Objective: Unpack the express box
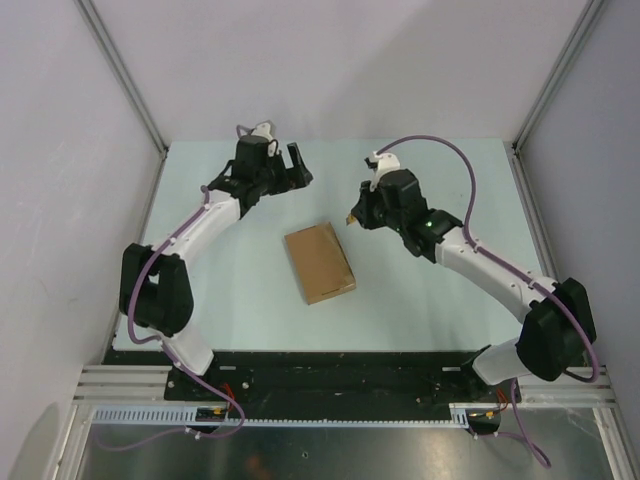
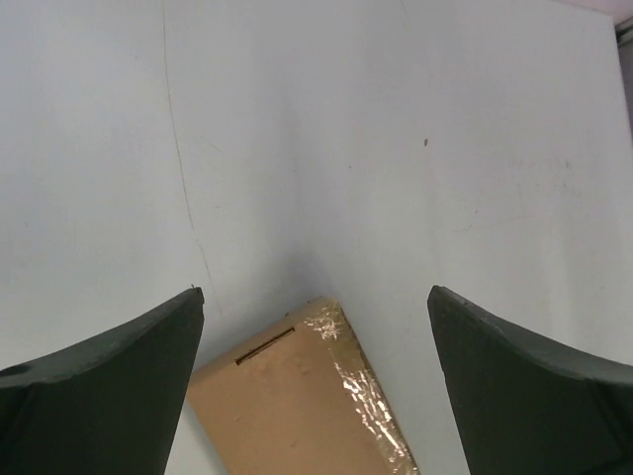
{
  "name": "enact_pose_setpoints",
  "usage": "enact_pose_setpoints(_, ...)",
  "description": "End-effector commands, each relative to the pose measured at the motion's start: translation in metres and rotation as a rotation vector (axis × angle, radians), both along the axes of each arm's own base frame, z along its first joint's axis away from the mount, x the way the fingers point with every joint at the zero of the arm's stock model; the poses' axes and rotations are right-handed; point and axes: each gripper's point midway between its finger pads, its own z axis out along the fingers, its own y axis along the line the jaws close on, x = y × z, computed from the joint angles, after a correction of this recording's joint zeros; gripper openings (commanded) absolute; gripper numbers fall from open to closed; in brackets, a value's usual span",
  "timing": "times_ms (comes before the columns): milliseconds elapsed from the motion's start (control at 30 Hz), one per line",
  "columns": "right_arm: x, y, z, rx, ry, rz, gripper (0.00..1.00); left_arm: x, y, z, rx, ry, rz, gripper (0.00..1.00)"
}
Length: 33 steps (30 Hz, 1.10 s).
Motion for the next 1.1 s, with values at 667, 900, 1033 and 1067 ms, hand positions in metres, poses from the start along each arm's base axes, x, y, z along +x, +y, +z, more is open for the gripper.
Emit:
enact_pose_setpoints(667,0.029,0.040,-0.028,-0.041,-0.135,-0.063,0.00,-0.055,-0.052,-0.079,0.036,0.196,-0.174,0.83)
enact_pose_setpoints(900,0.035,0.045,-0.043,-0.020,-0.122,-0.095,0.00,-0.063,-0.056,-0.115,0.068,0.274,-0.173,0.68)
enact_pose_setpoints(1033,0.040,0.052,-0.052,-0.015,-0.122,-0.085,0.00,-0.059,-0.052,-0.123,0.105,0.275,-0.158,0.61)
enact_pose_setpoints(1067,0.041,0.053,-0.051,-0.010,-0.125,-0.086,0.00,-0.058,-0.050,-0.125,0.115,0.276,-0.155,0.61)
